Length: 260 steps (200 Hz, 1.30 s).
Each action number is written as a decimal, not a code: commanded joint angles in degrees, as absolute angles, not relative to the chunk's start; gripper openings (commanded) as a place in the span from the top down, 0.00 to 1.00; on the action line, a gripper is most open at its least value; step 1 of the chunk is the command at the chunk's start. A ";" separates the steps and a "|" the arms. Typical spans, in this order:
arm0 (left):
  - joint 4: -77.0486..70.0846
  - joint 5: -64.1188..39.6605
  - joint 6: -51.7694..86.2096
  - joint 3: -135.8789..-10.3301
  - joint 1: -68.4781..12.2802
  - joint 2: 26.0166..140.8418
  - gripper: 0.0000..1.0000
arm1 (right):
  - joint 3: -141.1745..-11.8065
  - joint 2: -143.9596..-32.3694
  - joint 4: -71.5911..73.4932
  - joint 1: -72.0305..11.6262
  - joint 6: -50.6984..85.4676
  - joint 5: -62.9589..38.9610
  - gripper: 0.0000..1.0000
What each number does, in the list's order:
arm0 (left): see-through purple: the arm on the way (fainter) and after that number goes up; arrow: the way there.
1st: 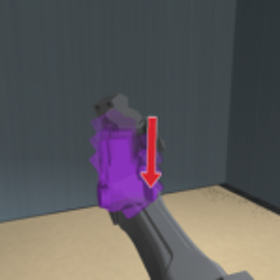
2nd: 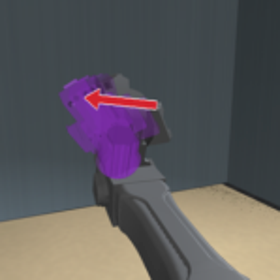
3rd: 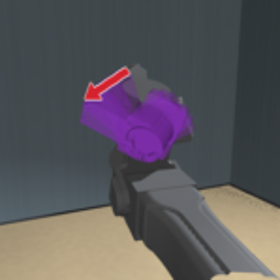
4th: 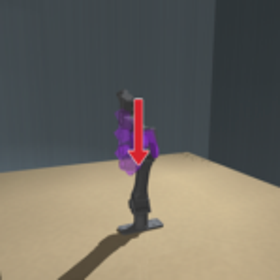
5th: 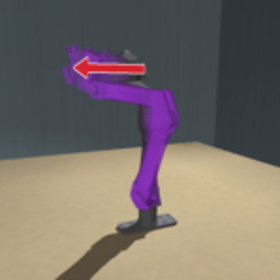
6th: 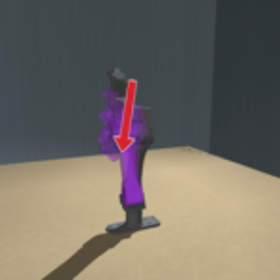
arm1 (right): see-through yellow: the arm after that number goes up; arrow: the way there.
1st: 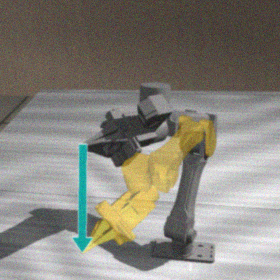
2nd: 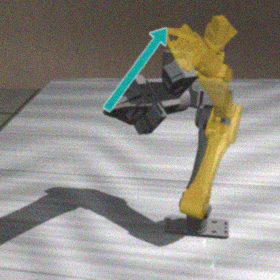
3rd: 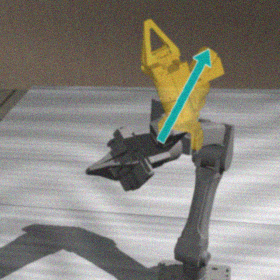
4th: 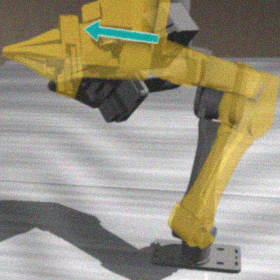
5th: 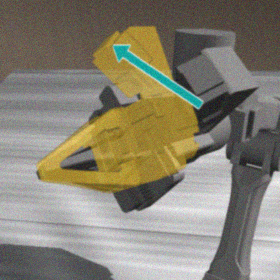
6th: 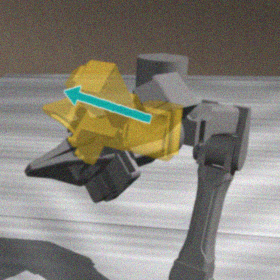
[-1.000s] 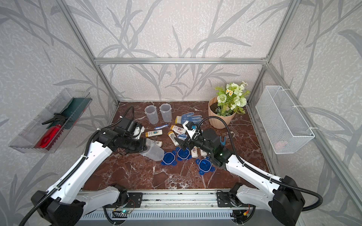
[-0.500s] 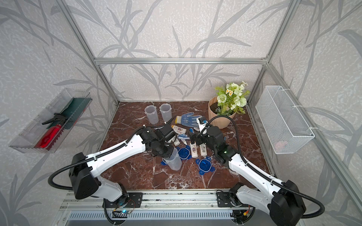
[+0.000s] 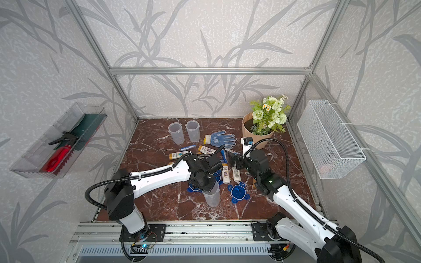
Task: Take out toiletry kits
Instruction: Place the container at the center of the board, then reset both arms
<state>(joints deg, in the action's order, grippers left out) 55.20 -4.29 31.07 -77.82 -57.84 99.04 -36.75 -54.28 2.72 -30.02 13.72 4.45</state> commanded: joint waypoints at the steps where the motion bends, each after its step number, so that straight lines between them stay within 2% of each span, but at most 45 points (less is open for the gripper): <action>1: 55.38 -2.24 32.49 -78.83 -58.18 100.51 0.91 | -35.72 -53.35 2.26 -29.62 14.28 4.32 0.01; 9: 55.36 -1.96 32.72 -78.91 -58.22 100.53 0.84 | -35.67 -53.27 2.31 -29.62 14.29 4.33 0.01; 26: 55.20 -1.77 33.05 -79.00 -58.23 99.97 0.58 | -35.51 -53.01 2.29 -29.44 14.17 4.14 0.01; 60: 55.11 -0.71 33.62 -79.31 -58.27 97.57 0.32 | -35.31 -53.00 2.32 -28.97 14.22 3.82 0.01; 141: 57.49 0.97 34.45 -81.64 -58.27 88.51 0.21 | -35.41 -53.26 2.46 -28.56 14.46 3.25 0.01; 146: 57.92 1.21 34.50 -81.93 -58.27 87.69 0.18 | -35.47 -53.18 2.34 -28.56 14.50 3.25 0.01; 149: 58.18 1.34 34.54 -82.20 -58.27 87.24 0.04 | -35.50 -53.17 2.36 -28.56 14.53 3.25 0.01; 154: 58.77 1.55 34.57 -82.74 -58.27 86.41 0.01 | -35.58 -53.10 2.29 -28.56 14.57 3.34 0.01; 178: 60.80 4.78 34.43 -84.49 -58.23 81.89 0.01 | -36.01 -52.78 1.61 -28.48 14.34 3.65 0.01; 214: 59.81 16.46 32.94 -83.61 -55.45 70.46 0.01 | -36.05 -51.72 0.58 -28.29 14.21 5.37 0.01; 247: 50.31 29.37 31.22 -72.02 -46.30 55.90 0.01 | -35.24 -49.72 -0.53 -28.21 14.07 8.78 0.01; 260: 44.08 36.47 28.61 -65.38 -44.95 50.21 0.01 | -34.94 -49.33 -1.88 -28.21 13.47 10.01 0.01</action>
<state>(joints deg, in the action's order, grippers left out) 51.75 20.53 32.05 -74.41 -47.51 57.76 -35.70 -51.03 0.43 -28.45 13.96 6.55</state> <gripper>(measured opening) 0.991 0.992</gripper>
